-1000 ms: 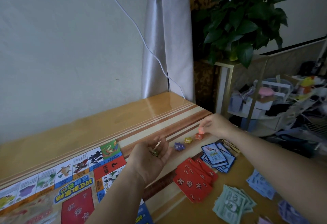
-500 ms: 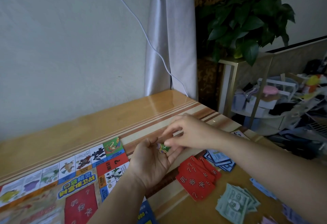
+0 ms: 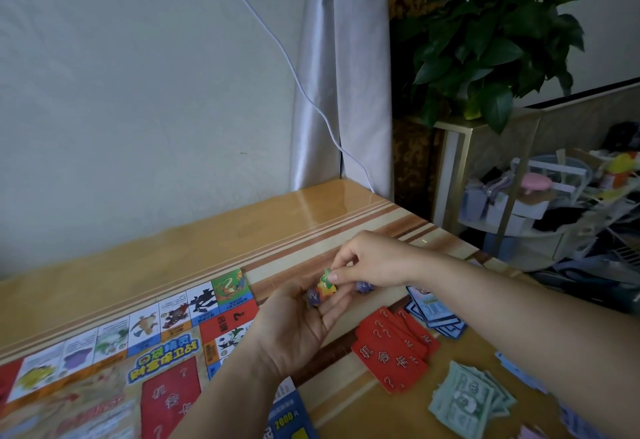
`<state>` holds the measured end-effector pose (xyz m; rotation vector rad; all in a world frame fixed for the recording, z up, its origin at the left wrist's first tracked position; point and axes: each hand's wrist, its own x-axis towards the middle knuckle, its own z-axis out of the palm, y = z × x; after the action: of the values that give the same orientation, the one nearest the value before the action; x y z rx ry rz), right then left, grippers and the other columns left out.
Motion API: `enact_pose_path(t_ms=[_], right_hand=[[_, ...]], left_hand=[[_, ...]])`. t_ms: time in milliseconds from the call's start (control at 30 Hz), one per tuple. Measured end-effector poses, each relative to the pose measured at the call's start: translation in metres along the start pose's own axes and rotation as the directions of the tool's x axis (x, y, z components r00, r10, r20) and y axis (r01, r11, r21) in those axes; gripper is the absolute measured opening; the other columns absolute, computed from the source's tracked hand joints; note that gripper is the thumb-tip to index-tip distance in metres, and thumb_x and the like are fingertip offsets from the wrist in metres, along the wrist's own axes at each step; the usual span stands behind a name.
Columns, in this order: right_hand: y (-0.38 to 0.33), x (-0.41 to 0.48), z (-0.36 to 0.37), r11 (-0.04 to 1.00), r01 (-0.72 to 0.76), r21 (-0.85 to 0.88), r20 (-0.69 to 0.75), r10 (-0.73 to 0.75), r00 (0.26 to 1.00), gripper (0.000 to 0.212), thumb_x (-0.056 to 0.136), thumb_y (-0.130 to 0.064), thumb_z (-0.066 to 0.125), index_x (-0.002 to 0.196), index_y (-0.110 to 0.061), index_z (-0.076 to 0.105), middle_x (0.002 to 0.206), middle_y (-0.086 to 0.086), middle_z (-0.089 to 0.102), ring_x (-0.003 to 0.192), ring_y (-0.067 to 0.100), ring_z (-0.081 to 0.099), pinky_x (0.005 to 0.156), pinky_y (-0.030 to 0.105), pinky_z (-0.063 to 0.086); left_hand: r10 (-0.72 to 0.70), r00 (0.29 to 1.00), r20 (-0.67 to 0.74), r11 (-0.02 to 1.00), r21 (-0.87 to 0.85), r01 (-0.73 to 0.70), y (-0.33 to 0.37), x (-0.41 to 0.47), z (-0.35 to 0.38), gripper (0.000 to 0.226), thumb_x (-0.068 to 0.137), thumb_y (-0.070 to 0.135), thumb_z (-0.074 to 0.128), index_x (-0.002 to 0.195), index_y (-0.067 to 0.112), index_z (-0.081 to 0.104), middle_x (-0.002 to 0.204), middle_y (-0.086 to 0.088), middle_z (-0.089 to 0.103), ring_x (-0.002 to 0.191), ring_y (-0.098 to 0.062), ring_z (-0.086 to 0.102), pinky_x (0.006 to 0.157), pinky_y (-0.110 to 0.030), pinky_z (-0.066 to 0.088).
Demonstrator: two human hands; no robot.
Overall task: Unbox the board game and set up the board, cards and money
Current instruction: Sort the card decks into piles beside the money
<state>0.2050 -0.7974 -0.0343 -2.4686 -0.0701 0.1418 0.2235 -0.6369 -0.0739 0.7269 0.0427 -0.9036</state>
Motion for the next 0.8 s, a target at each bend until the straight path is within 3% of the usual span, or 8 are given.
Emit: enact_pose_path(t_ms=[167,200,300,433,467,567,667,800], right_hand=[[-0.006,0.009,0.009,0.999,-0.035,-0.015,0.019,0.036,0.999,0.02,0.09,-0.039,0.061,0.084,-0.024,0.074,0.092,0.01,0.072,0.091,0.031,0.066,0.082,0.043,0.052],[-0.007,0.011,0.012,1.0,-0.027,-0.002,0.011,0.027,1.0,0.021,0.089,-0.039,0.061,0.081,-0.025,0.074,0.085,0.008,0.073,0.085,0.032,0.067,0.078,0.045,0.053],[-0.011,0.014,0.017,1.0,-0.019,-0.004,-0.017,0.019,1.0,0.023,0.091,-0.034,0.061,0.085,-0.019,0.076,0.05,-0.013,0.06,0.051,0.01,0.055,0.056,0.028,0.044],[-0.003,0.017,0.014,0.994,-0.083,0.07,-0.072,0.088,0.994,0.024,0.092,-0.032,0.059,0.102,-0.015,0.074,0.11,-0.004,0.07,0.095,0.01,0.063,0.088,0.03,0.048],[0.001,0.017,0.014,0.992,-0.106,0.063,-0.062,0.11,0.992,0.025,0.091,-0.032,0.06,0.102,-0.014,0.074,0.107,-0.002,0.071,0.091,0.007,0.062,0.085,0.026,0.046],[0.011,0.016,0.024,0.988,-0.155,-0.01,-0.03,0.154,0.988,0.021,0.088,-0.034,0.065,0.09,-0.016,0.076,0.066,-0.011,0.062,0.057,0.003,0.05,0.066,0.023,0.041],[0.017,0.019,0.034,0.976,-0.169,-0.141,-0.089,0.157,0.984,0.021,0.086,-0.04,0.066,0.089,-0.023,0.077,0.062,-0.015,0.061,0.059,0.004,0.048,0.069,0.026,0.04],[0.018,0.018,0.036,0.976,-0.145,-0.16,-0.082,0.133,0.988,0.022,0.088,-0.042,0.062,0.082,-0.025,0.076,0.045,-0.011,0.049,0.052,0.004,0.04,0.055,0.025,0.031]], left_hand=[[0.035,0.996,-0.081,0.998,0.054,-0.031,0.004,-0.002,-0.007,0.026,0.097,0.005,0.044,0.111,-0.013,0.056,0.105,-0.032,0.065,0.076,-0.03,0.072,0.071,-0.039,0.057],[0.051,0.994,-0.095,0.996,0.079,-0.044,0.005,-0.003,-0.009,0.024,0.096,0.002,0.044,0.109,-0.014,0.057,0.1,-0.031,0.067,0.074,-0.028,0.072,0.069,-0.036,0.058],[0.098,0.984,-0.149,0.989,0.128,-0.079,0.007,-0.002,-0.015,0.02,0.096,-0.003,0.042,0.104,-0.012,0.058,0.087,-0.026,0.07,0.068,-0.023,0.072,0.063,-0.031,0.059],[0.143,0.967,-0.209,0.983,0.142,-0.115,0.016,-0.003,-0.024,0.023,0.098,-0.002,0.04,0.111,-0.006,0.058,0.087,-0.021,0.07,0.067,-0.02,0.071,0.058,-0.028,0.059],[0.156,0.962,-0.225,0.983,0.135,-0.128,0.019,-0.004,-0.028,0.024,0.097,-0.002,0.041,0.113,-0.006,0.058,0.088,-0.021,0.069,0.068,-0.02,0.071,0.058,-0.028,0.059],[0.163,0.953,-0.255,0.983,0.129,-0.133,0.022,-0.007,-0.033,0.021,0.095,-0.002,0.044,0.112,-0.006,0.058,0.089,-0.02,0.069,0.074,-0.021,0.07,0.062,-0.03,0.059],[0.155,0.953,-0.261,0.982,0.149,-0.119,0.019,-0.01,-0.031,0.015,0.094,-0.002,0.047,0.102,-0.002,0.061,0.08,-0.016,0.072,0.066,-0.019,0.072,0.062,-0.029,0.058],[0.158,0.953,-0.259,0.979,0.166,-0.117,0.014,-0.011,-0.026,0.013,0.093,-0.002,0.05,0.099,-0.001,0.062,0.077,-0.014,0.073,0.063,-0.016,0.071,0.059,-0.026,0.058]])
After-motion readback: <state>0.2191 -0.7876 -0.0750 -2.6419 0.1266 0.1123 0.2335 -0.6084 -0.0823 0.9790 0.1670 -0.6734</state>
